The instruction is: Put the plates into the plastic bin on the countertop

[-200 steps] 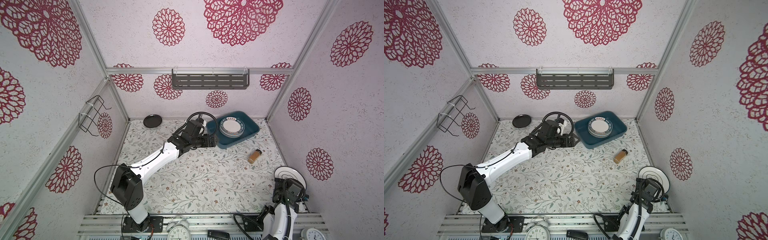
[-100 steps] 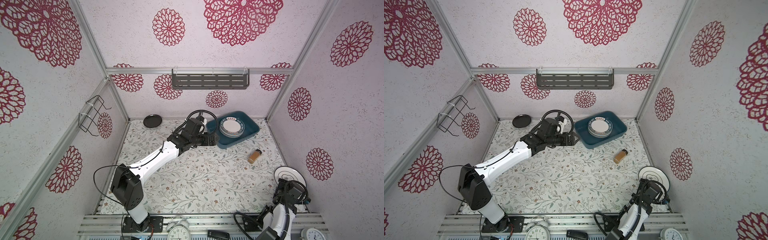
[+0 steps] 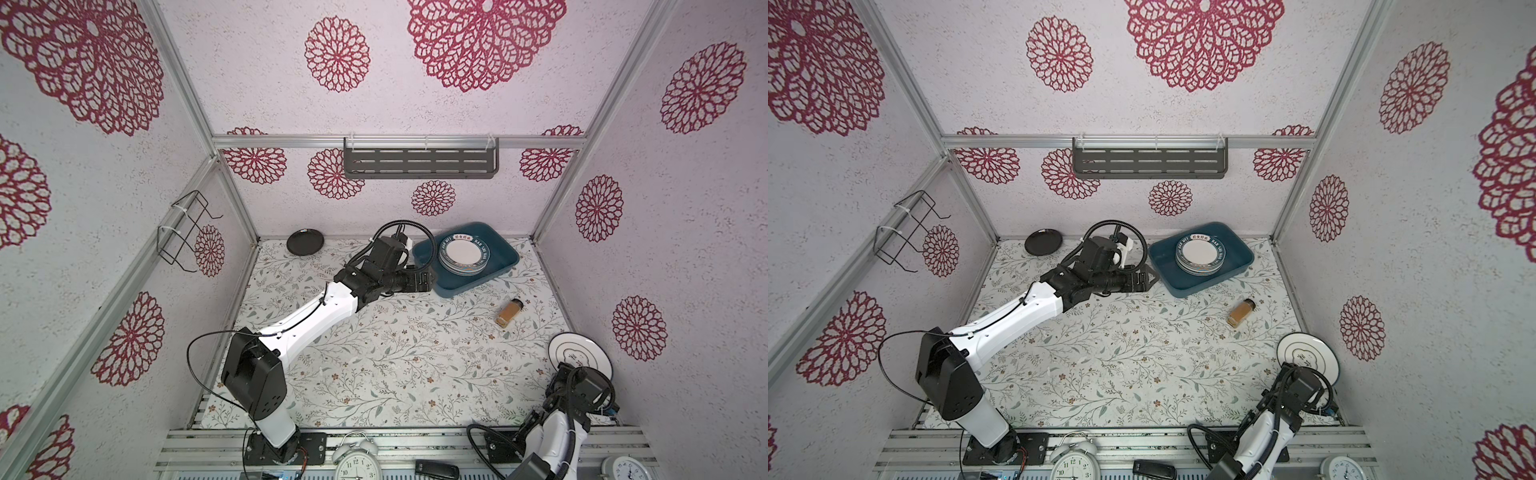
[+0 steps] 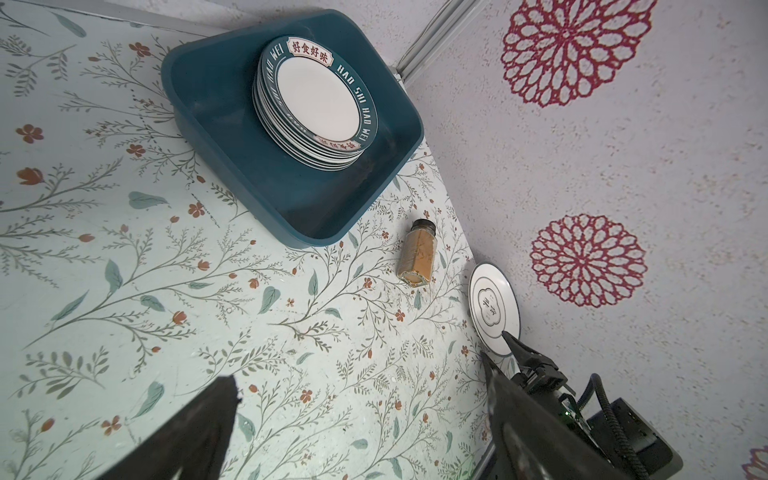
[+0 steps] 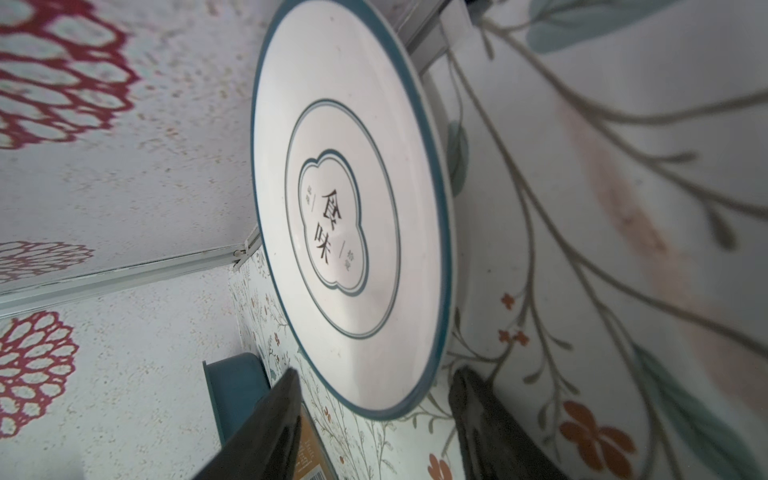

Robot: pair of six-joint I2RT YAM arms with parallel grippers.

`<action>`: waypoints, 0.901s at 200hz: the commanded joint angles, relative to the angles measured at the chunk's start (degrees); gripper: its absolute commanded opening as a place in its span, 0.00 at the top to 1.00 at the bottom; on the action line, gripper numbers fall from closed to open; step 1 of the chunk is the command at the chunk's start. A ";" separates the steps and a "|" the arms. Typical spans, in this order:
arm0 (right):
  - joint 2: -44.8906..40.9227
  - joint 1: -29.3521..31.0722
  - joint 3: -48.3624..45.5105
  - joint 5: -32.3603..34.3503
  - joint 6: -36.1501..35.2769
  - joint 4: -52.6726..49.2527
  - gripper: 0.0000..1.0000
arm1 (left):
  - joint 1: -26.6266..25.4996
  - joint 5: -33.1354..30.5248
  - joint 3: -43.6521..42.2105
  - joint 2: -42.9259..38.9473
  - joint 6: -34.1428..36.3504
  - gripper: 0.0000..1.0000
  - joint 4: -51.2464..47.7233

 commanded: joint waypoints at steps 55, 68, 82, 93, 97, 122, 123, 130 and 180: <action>5.92 -1.19 -4.79 -2.11 3.02 -4.21 0.57 | 0.48 -1.01 0.75 0.15 0.23 0.03 0.10; 6.58 -1.34 -4.68 -2.31 3.02 -3.93 0.62 | 0.48 -1.14 0.66 0.06 0.14 0.03 0.11; 7.21 -1.42 -4.57 -2.42 3.05 -3.67 0.64 | 0.56 -1.14 0.66 0.03 0.13 0.03 0.12; 7.61 -1.59 -4.57 -2.62 3.20 -3.53 0.66 | 0.51 -1.22 0.66 0.15 0.17 0.03 0.27; 7.63 -1.63 -4.57 -2.60 3.32 -3.48 0.67 | 0.48 -1.22 0.66 0.14 0.11 0.03 0.20; 7.67 -1.96 -4.57 -2.83 3.60 -3.39 0.75 | 0.53 -1.31 0.66 0.19 -0.12 0.03 0.58; 7.67 -1.95 -4.57 -2.89 3.62 -3.39 0.75 | 0.55 -1.30 0.66 0.17 -0.14 0.03 0.61; 7.59 -2.04 -4.57 -2.96 3.62 -3.46 0.76 | 0.51 -1.36 0.58 0.23 -0.22 0.03 0.70; 5.21 -2.44 -3.62 -3.65 4.11 -4.63 0.91 | 0.57 -1.38 0.98 0.67 -0.10 0.03 0.69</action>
